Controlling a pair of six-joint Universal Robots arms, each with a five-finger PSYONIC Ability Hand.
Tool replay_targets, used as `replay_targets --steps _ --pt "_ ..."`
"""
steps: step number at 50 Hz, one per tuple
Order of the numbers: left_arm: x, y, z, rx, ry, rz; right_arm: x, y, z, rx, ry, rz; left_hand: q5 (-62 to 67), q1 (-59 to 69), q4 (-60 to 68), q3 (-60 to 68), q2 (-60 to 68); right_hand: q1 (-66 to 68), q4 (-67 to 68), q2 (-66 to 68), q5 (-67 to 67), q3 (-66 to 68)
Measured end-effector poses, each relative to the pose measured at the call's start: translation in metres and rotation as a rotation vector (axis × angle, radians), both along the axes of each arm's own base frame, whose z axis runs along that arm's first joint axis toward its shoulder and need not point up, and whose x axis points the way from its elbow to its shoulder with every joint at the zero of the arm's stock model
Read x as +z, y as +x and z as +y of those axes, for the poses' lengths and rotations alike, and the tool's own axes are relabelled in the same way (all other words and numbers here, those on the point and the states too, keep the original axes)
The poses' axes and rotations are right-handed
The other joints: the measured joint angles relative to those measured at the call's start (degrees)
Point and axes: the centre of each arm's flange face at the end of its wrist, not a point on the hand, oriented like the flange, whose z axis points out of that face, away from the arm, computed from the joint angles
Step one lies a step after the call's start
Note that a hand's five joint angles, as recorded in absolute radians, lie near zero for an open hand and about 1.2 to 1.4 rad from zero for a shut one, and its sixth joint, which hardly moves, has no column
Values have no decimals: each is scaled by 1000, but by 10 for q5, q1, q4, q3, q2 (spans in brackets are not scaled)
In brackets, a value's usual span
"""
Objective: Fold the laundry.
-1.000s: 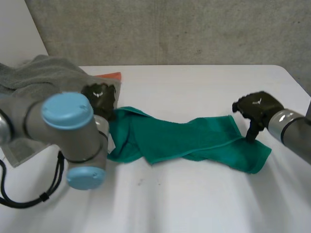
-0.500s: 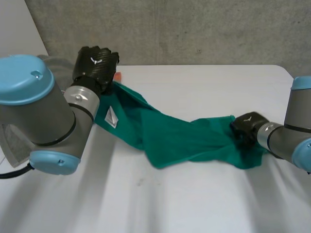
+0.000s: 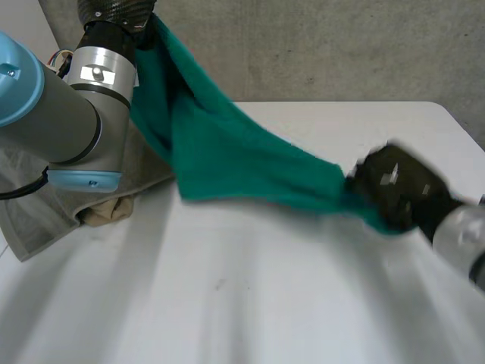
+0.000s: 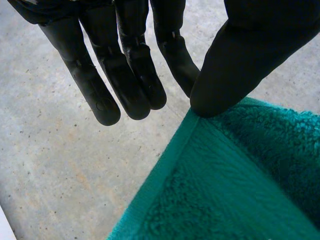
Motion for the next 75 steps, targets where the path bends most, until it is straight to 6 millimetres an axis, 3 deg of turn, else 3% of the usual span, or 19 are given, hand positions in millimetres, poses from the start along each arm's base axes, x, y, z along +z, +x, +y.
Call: replay_targets --steps 4,7,10,15,20,25,30,31,39,43,46,50,52,55,61,67,75 --pt "-1 -1 1 -5 5 -4 -16 -3 26 97 74 178 0 0 0 0 0 -191 -213 -205 -216 -209" --pt "-1 -1 3 -11 6 -6 -13 -4 26 123 69 238 0 0 0 0 0 -253 -286 -260 -290 -279" --pt "0 -4 6 -28 5 -13 2 -2 6 72 36 179 0 0 1 0 0 -271 -303 -289 -311 -303" --pt "9 -12 21 -78 -15 -18 38 4 -53 -87 47 -137 0 0 2 0 0 -271 -303 -291 -312 -303" --pt "24 -16 45 -123 -43 -11 45 13 -95 -143 120 -331 0 0 2 1 1 -271 -303 -291 -312 -303" --pt "38 -15 71 -165 -66 -7 25 28 -125 -139 181 -364 0 0 2 1 1 -271 -303 -291 -312 -303" --pt "48 -11 100 -213 -86 -11 -16 53 -145 -86 249 -339 0 0 2 1 1 -271 -303 -291 -312 -303" --pt "49 -9 107 -223 -89 -14 -32 62 -149 -65 273 -330 0 0 2 1 1 -271 -303 -291 -312 -303" --pt "44 1 127 -241 -77 -30 -109 100 -157 17 374 -304 0 0 2 1 1 -271 -303 -291 -306 -303" --pt "40 4 130 -240 -66 -36 -128 111 -156 30 391 -300 0 0 2 1 1 -271 -303 -291 -303 -303" --pt "35 4 129 -237 -51 -44 -131 117 -154 31 388 -299 0 0 2 1 1 -271 -303 -291 -301 -303" --pt "19 6 125 -228 24 -78 -117 117 -149 -5 357 -298 -83 -109 -108 -115 -118 -271 -303 -291 -300 -303" --pt "3 6 123 -224 101 -113 -98 113 -144 -28 325 -301 -301 -345 -331 -324 -330 -271 -303 -291 -300 -303" --pt "-25 4 122 -223 231 -173 -73 105 -134 -50 286 -305 -395 -411 -422 -412 -417 -271 -303 -291 -300 -303" --pt "-86 2 135 -248 482 -268 -42 85 -110 -76 242 -313 -447 -442 -471 -463 -465 -271 -303 -291 -300 -303" --pt "-138 -4 159 -311 693 -259 -41 53 -100 -143 254 -294 -447 -442 -472 -463 -465 -271 -303 -291 -300 -303" --pt "-176 -17 165 -333 873 -146 -51 29 -91 -193 274 -236 -447 -442 -472 -463 -465 -271 -303 -291 -300 -303"
